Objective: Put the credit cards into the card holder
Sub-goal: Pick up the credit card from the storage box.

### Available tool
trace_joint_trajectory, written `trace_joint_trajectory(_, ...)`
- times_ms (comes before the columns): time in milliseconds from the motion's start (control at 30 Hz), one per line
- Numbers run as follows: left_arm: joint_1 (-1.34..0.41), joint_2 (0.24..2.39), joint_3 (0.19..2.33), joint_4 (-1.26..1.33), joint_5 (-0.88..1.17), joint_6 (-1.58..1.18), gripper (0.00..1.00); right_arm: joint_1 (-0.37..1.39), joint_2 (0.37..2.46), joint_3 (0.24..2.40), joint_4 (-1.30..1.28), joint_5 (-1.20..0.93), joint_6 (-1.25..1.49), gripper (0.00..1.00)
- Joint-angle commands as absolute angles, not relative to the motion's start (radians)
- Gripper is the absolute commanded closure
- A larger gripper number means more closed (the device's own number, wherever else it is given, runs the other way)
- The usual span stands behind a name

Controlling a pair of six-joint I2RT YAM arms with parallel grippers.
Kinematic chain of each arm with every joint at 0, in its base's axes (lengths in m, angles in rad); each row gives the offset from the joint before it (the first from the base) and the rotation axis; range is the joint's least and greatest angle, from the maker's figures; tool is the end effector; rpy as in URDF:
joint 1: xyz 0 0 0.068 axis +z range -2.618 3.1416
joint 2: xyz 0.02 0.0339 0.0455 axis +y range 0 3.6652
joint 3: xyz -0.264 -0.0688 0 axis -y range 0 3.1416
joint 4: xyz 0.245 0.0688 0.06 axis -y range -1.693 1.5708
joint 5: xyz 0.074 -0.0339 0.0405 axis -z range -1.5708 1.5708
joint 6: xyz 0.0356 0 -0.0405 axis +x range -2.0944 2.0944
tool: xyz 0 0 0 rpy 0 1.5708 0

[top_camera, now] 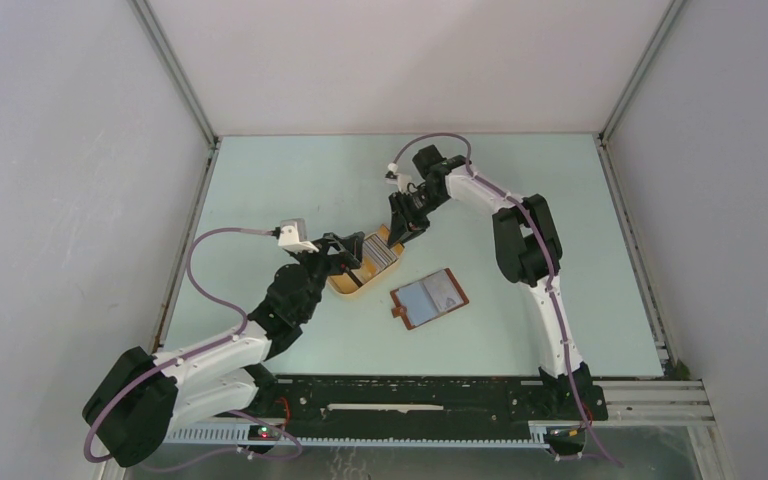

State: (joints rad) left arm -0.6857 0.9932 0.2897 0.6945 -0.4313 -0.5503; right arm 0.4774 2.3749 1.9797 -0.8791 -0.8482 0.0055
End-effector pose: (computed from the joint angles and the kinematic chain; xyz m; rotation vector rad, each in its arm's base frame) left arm 0.1703 -0.1201 0.2210 -0.2349 1.5967 -0.6241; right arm 0.4210 0.2479 0.1644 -0.8301 2.6526 1.3148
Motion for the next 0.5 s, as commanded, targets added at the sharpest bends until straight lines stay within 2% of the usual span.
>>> trace_joint_trajectory(0, -0.68, 0.979, 0.271, 0.733, -0.428, -0.552, 0.08, 0.472, 2.307, 2.023, -0.895, -0.874, 0.002, 0.65)
trace_joint_trajectory(467, -0.681, 0.977, 0.269, 0.733, -0.427, -0.552, 0.08, 0.471, 2.281, 2.023, -0.904, -0.876, 0.002, 0.66)
